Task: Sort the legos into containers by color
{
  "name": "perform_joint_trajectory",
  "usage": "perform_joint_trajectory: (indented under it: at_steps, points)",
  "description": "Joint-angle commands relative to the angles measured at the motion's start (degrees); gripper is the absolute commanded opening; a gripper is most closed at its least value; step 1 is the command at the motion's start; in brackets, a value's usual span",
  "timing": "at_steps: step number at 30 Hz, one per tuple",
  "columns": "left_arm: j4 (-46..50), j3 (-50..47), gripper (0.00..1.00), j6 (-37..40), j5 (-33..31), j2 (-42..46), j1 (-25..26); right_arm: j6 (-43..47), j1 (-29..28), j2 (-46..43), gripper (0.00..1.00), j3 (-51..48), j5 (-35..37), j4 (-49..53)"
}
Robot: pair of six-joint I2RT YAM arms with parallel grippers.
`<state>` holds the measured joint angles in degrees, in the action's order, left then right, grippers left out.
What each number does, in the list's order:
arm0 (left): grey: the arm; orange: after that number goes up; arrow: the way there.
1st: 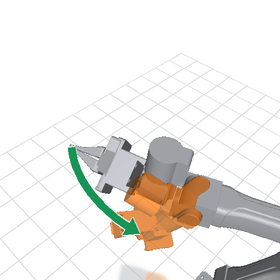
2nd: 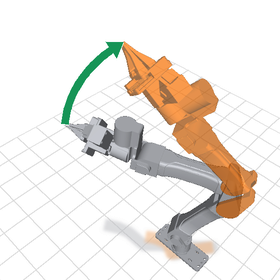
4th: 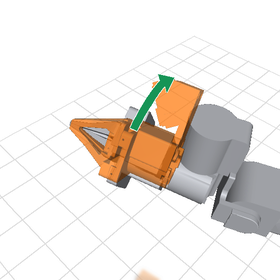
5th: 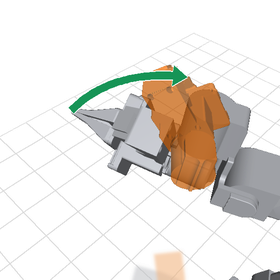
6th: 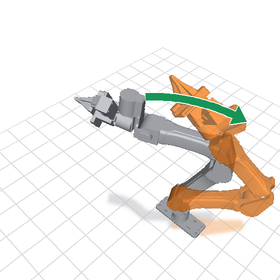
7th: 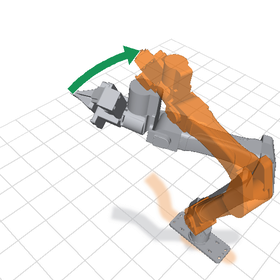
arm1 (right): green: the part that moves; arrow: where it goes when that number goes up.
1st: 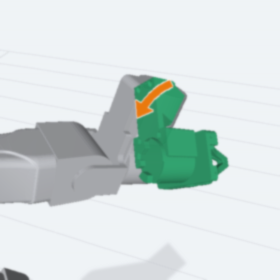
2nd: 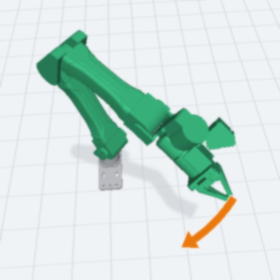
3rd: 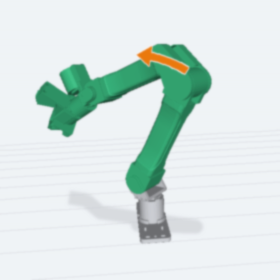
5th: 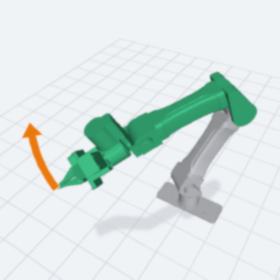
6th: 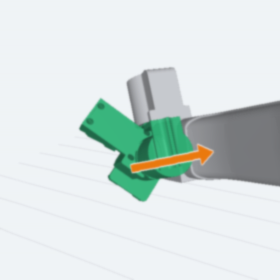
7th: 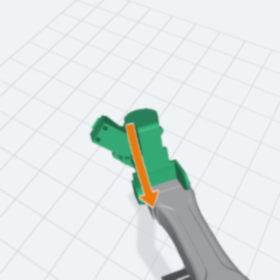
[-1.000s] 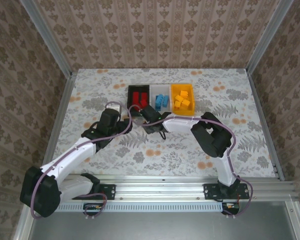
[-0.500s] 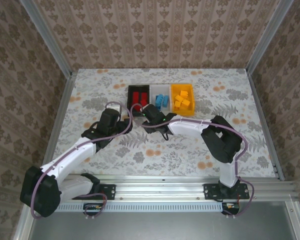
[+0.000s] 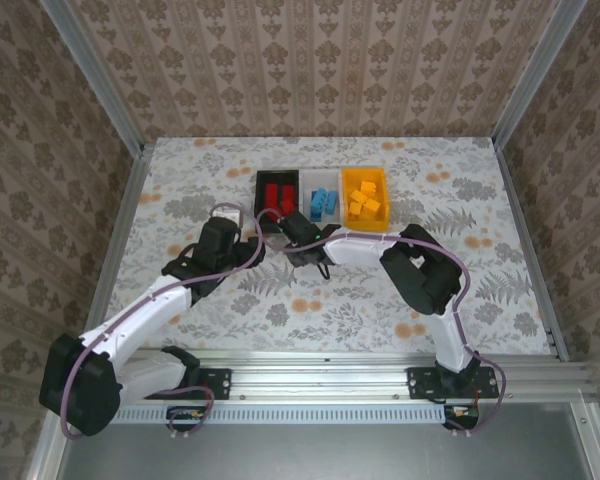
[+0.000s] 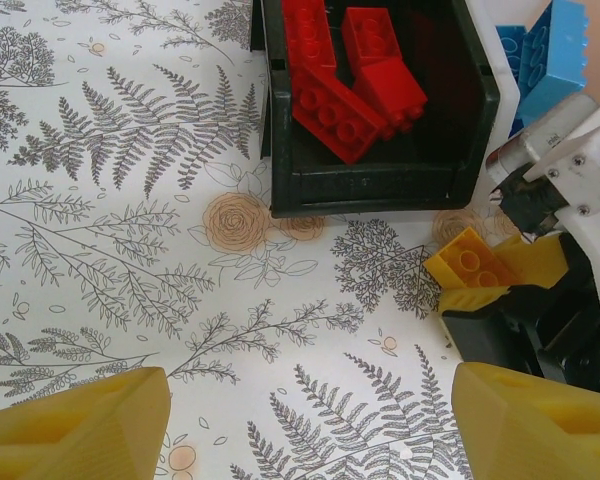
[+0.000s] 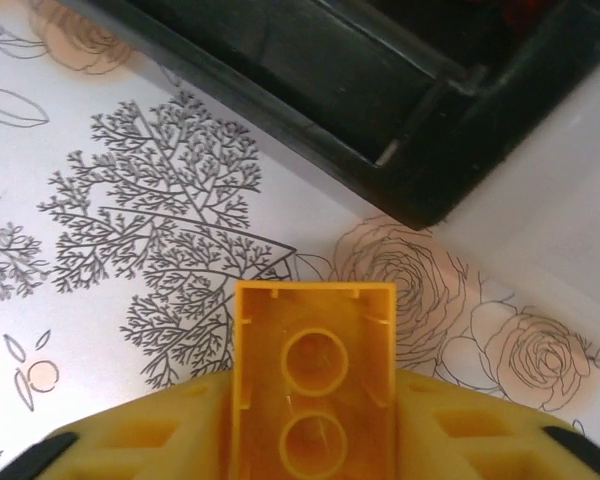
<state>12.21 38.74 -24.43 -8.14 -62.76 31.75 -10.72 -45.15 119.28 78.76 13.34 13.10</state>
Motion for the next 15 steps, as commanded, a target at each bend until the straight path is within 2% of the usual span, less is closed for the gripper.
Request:
perform_joint_trajectory:
  at_steps: [1, 6, 15]
  points:
    - [0.3, 0.0, 0.76, 0.7, -0.2, 0.7, -0.5, -0.2, 0.3, 0.2, 0.36, 0.7, 1.4, 1.5]
    - [-0.2, 0.6, 0.76, 0.7, 0.4, -0.5, -0.5, -0.2, 0.1, -2.4, 0.31, -1.2, 1.4, 0.4]
    - [-1.1, 1.1, 0.76, 0.4, 1.1, -2.0, -0.5, -0.8, -0.5, -12.2, 0.29, -6.3, 2.1, -0.9]
